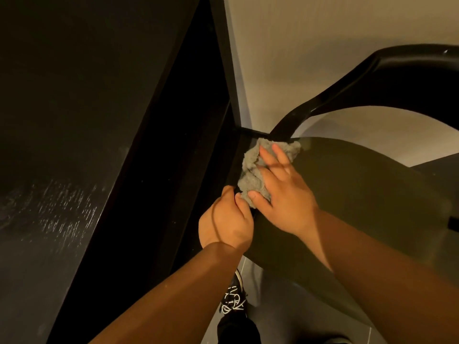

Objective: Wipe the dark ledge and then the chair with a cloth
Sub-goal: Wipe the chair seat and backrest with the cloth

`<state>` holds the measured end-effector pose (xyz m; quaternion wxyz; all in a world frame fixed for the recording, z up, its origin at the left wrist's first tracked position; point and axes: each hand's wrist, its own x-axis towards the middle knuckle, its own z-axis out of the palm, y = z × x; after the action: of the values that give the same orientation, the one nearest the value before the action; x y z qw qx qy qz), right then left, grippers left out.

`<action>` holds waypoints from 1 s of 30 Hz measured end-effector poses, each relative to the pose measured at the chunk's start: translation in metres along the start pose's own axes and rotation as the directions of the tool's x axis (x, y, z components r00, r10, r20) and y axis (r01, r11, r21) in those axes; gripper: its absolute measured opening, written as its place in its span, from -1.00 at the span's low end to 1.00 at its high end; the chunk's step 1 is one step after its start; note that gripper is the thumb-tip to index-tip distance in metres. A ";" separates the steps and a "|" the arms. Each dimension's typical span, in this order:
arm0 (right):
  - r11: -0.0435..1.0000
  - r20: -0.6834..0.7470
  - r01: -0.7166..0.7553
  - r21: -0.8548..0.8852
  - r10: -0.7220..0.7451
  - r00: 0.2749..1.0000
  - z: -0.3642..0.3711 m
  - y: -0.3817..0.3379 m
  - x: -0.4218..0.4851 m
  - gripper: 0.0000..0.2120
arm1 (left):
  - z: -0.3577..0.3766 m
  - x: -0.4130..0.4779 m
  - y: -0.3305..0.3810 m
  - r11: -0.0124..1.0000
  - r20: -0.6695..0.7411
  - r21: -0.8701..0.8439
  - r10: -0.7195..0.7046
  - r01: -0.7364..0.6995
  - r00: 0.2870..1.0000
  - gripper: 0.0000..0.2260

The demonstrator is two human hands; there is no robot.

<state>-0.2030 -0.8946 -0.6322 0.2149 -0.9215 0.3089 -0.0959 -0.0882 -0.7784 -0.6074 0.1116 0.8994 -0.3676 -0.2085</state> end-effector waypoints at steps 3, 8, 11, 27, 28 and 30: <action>0.999 0.012 -0.018 -0.035 0.018 1.000 -0.008 0.025 0.025 -0.35 | 0.003 0.001 -0.002 1.000 -0.012 0.012 0.002 -0.002 1.000 -0.68; 0.924 -0.108 -0.336 0.185 0.359 0.927 -0.013 0.018 0.049 -0.37 | 0.005 0.002 -0.002 1.000 -0.017 0.010 0.004 -0.004 1.000 -0.71; 0.919 -0.057 -0.309 0.246 0.332 0.941 -0.001 -0.022 0.020 -0.32 | 0.004 0.001 -0.002 1.000 -0.022 0.020 -0.002 0.002 1.000 -0.68; 0.813 -0.049 -0.410 0.413 0.469 0.882 -0.004 -0.012 0.029 -0.30 | 0.006 0.018 0.009 0.974 -0.052 -0.005 0.225 -0.225 0.973 -0.54; 0.806 -0.035 -0.410 0.426 0.468 0.883 -0.002 -0.022 0.021 -0.30 | 0.003 0.024 0.014 0.972 -0.027 -0.004 0.235 -0.235 0.972 -0.54; 0.749 0.037 -0.469 0.469 0.513 0.857 -0.007 -0.030 0.018 -0.31 | -0.001 0.041 0.027 0.966 0.038 0.015 0.258 -0.259 0.965 -0.58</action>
<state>-0.1754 -0.8869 -0.6113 0.4305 -0.7239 0.5180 -0.1497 -0.0780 -0.8268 -0.6095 0.1223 0.8410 -0.4856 -0.2047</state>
